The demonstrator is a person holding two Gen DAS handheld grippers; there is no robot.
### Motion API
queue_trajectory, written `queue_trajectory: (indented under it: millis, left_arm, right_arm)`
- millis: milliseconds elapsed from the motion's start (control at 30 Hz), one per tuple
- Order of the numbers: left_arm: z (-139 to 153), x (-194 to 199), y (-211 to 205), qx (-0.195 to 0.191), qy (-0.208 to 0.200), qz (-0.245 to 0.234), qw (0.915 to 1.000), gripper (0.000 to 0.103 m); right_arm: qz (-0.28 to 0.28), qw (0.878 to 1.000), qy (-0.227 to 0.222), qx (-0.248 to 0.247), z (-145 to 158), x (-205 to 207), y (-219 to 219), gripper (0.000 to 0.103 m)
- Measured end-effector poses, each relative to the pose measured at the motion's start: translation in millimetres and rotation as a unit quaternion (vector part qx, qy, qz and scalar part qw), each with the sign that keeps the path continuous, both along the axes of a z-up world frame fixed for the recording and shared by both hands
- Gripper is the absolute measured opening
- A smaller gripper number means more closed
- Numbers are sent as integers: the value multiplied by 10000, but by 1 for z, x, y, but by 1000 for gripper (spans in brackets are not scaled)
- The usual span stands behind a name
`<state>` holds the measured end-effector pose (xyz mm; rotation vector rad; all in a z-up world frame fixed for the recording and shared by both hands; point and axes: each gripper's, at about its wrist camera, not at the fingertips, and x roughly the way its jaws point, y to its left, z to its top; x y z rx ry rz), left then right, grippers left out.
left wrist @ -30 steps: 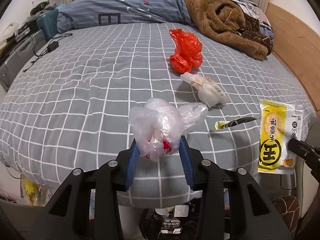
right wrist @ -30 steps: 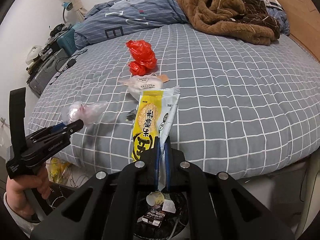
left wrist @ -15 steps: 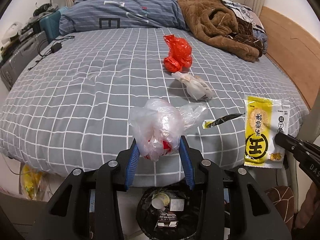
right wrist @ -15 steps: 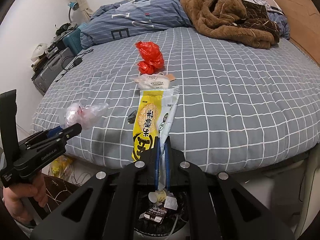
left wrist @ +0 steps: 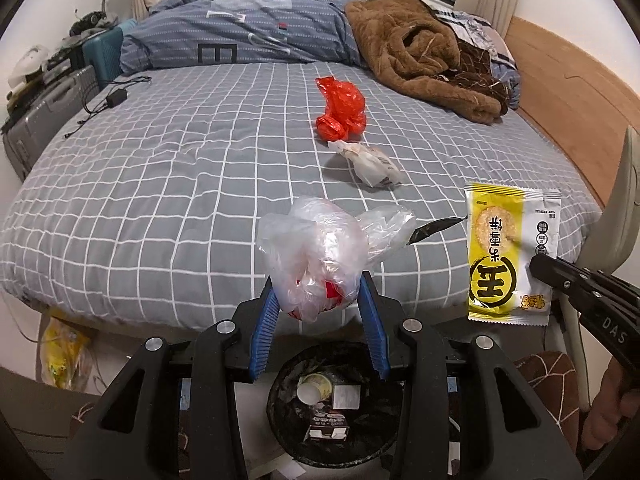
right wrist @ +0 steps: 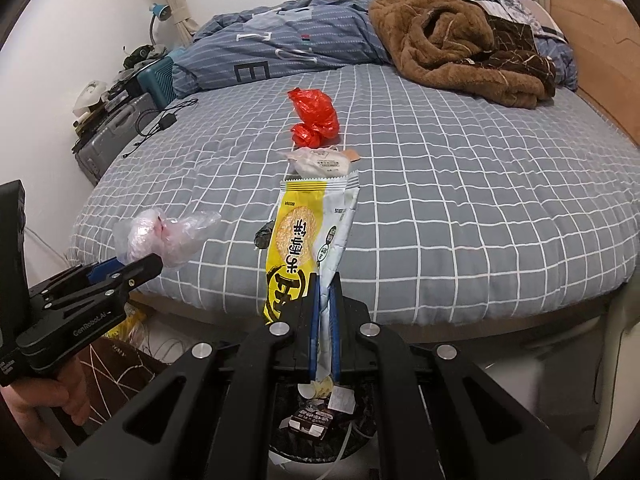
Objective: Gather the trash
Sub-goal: 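Carry the held wrapper and plastic bag down over the black bin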
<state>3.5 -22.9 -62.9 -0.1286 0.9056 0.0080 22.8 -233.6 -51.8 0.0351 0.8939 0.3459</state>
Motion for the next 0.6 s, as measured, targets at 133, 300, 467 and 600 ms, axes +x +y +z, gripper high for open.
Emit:
queue_trajectory:
  millis: [133, 300, 467, 600]
  left_arm:
    - [1, -11, 0, -9, -6, 2, 10000, 39]
    - [1, -21, 0, -54, -40, -3, 10000, 39]
    - [-2, -38, -2, -60, -26, 1, 10000, 39]
    - [-6, -47, -3, -52, 1, -19, 10000, 39]
  right_arm:
    - [19, 10000, -33, -5, 2, -11, 1, 4]
    - [46, 10000, -65, 2, 4, -24, 2, 4]
    - [80, 10000, -50, -17, 1, -35, 4, 4]
    - [95, 9999, -32, -33, -2, -42, 5, 4]
